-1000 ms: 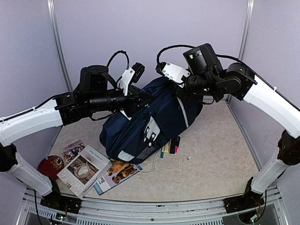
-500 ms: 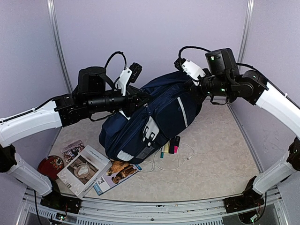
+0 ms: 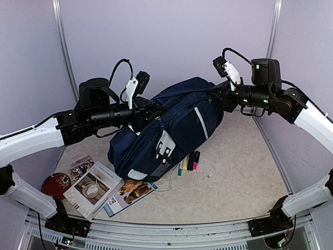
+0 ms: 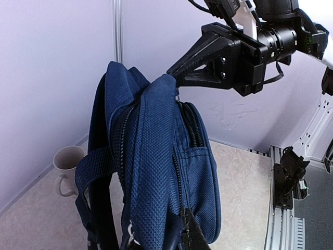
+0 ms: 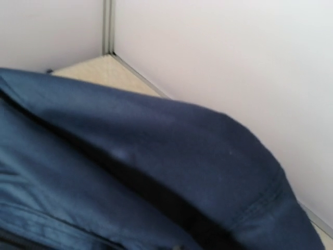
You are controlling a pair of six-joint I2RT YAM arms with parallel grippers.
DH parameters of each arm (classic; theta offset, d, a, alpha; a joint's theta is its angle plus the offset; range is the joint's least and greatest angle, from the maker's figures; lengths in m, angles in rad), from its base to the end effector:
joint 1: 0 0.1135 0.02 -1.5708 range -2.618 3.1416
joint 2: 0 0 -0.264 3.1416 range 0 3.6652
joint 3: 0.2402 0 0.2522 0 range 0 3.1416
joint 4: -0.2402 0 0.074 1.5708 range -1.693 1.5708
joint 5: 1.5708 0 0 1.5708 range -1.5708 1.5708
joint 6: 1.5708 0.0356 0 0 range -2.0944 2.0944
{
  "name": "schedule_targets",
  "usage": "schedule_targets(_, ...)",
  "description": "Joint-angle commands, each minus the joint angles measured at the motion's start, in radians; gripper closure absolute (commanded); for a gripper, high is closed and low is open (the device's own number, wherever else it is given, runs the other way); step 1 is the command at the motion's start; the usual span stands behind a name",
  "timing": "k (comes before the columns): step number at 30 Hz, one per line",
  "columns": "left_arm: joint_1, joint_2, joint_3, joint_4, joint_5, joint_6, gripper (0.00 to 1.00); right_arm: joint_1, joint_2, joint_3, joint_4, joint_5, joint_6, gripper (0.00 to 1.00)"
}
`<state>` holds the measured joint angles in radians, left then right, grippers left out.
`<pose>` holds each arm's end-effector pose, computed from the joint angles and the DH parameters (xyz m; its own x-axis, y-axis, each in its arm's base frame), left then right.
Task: Pack the student bag
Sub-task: Unzip the upper front pocket of the student bag.
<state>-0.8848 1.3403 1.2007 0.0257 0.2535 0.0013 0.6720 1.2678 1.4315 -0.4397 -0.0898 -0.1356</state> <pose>0.1948 -0.2520 0.3835 -0.0708 0.0885 -0.9936 0.9070 0.4203 -0.0272 0.2159 0.1758 0.4348 -0.1184 -0.2662 -0.9566 -0.7101 0.6961 -0.1058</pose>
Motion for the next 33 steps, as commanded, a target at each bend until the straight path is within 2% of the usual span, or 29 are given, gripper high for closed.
schedule_targets(1,0.017,-0.054,-0.040,0.112,0.069,0.013,1.00,-0.045,0.014,0.137,0.157,-0.038,0.008,1.00)
schedule_targets(9,0.019,-0.105,-0.205,0.279,0.001,0.049,0.99,-0.011,0.117,0.280,0.208,-0.149,-0.009,1.00)
schedule_targets(14,0.024,-0.072,-0.297,0.333,0.049,0.032,0.80,0.026,0.142,0.258,0.240,-0.189,-0.011,1.00)
schedule_targets(15,0.025,-0.073,-0.326,0.358,0.061,0.020,0.73,0.033,0.145,0.248,0.242,-0.190,-0.014,1.00)
schedule_targets(17,0.027,-0.085,-0.379,0.402,0.079,0.005,0.47,0.048,0.153,0.237,0.236,-0.194,-0.021,1.00)
schedule_targets(20,0.026,-0.128,-0.402,0.403,0.089,0.014,0.28,0.062,0.155,0.238,0.236,-0.212,-0.026,1.00)
schedule_targets(22,0.024,-0.161,-0.386,0.370,0.041,0.031,0.12,0.071,0.154,0.245,0.238,-0.221,-0.029,1.00)
schedule_targets(24,0.024,-0.185,-0.345,0.312,-0.003,0.038,0.02,0.078,0.154,0.244,0.241,-0.230,-0.036,1.00)
schedule_targets(30,0.012,-0.133,-0.134,0.127,-0.075,0.012,0.01,0.111,0.190,0.246,0.244,-0.267,-0.047,1.00)
schedule_targets(33,0.016,-0.076,-0.064,0.108,-0.092,-0.028,0.01,0.138,0.222,0.266,0.233,-0.278,-0.059,1.00)
